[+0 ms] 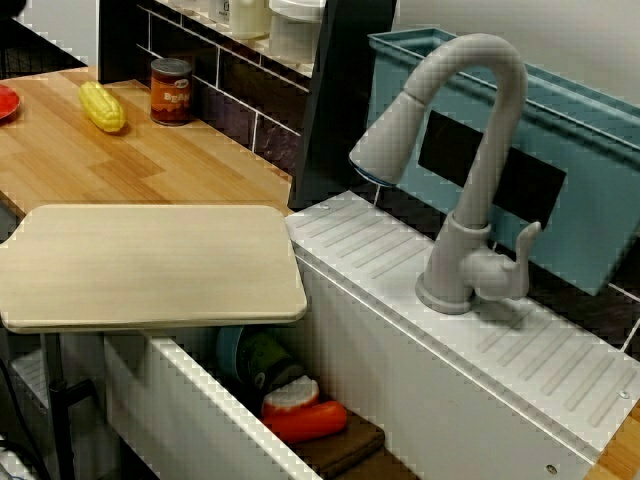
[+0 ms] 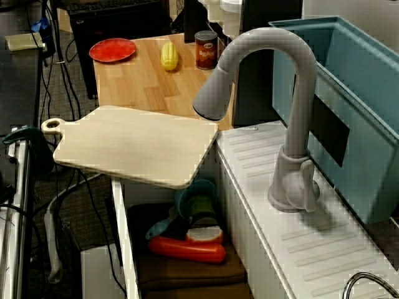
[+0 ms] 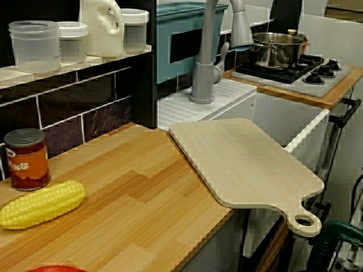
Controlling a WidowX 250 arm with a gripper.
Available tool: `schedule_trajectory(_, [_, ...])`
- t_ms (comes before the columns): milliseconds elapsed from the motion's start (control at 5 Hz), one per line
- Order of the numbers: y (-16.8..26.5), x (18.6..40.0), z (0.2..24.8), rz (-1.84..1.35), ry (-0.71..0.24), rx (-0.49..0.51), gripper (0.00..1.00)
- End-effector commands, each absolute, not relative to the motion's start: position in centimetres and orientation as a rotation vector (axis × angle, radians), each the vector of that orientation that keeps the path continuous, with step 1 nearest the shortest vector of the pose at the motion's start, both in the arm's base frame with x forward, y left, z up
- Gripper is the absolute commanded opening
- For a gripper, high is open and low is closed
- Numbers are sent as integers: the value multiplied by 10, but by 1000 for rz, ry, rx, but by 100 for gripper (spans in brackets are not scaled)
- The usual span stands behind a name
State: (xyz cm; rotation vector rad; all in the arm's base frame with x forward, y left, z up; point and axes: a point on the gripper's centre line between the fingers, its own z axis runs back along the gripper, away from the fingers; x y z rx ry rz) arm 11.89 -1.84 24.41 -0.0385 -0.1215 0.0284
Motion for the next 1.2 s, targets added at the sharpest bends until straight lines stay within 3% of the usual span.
schedule_trajectory(0, [-18,119,244,28,-122,-39,100])
schedule_trajectory(200, [32,147,256,274,-136,-124,100])
schedule_trajectory(400, [86,170,251,442,-146,-176,100])
schedule_trajectory(800, [154,191,242,548,-228,-141,100])
schedule_trajectory(1000, [178,189,236,622,-298,-132,100])
